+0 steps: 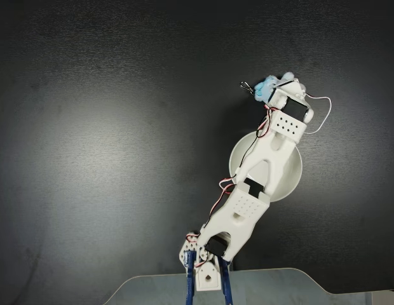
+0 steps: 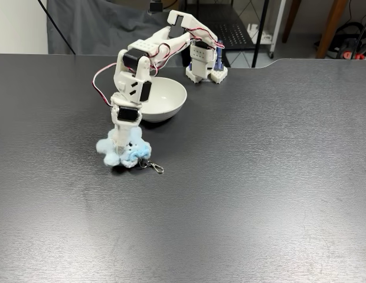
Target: Grasp a skyblue doll and put it in the white bowl.
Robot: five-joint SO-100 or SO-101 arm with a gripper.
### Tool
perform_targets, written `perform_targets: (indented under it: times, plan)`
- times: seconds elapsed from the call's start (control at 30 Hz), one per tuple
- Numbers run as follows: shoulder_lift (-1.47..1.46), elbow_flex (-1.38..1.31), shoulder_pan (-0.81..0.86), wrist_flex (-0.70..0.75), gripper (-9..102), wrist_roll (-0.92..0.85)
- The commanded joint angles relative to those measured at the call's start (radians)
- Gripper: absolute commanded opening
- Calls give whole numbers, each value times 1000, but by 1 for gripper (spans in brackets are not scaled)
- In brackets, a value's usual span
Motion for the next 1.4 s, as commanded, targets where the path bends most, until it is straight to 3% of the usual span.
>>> perform_targets:
  times: [0.0, 0.17, 0.4, 0.5, 0.87, 1.1, 1.37]
  plan:
    - [278, -43, -5, 3, -2, 101]
    - [495, -41, -6, 100, -2, 259]
    - [735, -26, -40, 557, -1, 285]
    - [787, -21, -32, 680, -1, 285]
    - [1065, 405, 80, 672, -1, 272]
    - [1088, 638, 92, 666, -1, 281]
    - [1072, 856, 121, 534, -1, 272]
